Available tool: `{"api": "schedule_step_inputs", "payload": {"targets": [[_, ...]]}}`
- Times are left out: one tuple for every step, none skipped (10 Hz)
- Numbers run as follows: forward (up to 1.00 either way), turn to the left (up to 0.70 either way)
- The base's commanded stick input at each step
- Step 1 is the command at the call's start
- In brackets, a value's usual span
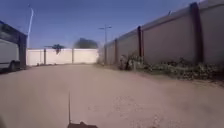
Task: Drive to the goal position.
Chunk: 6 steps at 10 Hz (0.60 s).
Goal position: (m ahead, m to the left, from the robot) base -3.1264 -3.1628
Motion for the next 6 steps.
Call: {"api": "schedule_step_inputs", "payload": {"targets": [[0.0, 0.45], [0.0, 0.45], [0.0, 0.45], [0.0, 0.45], [0.0, 0.45], [0.0, 0.45]]}}
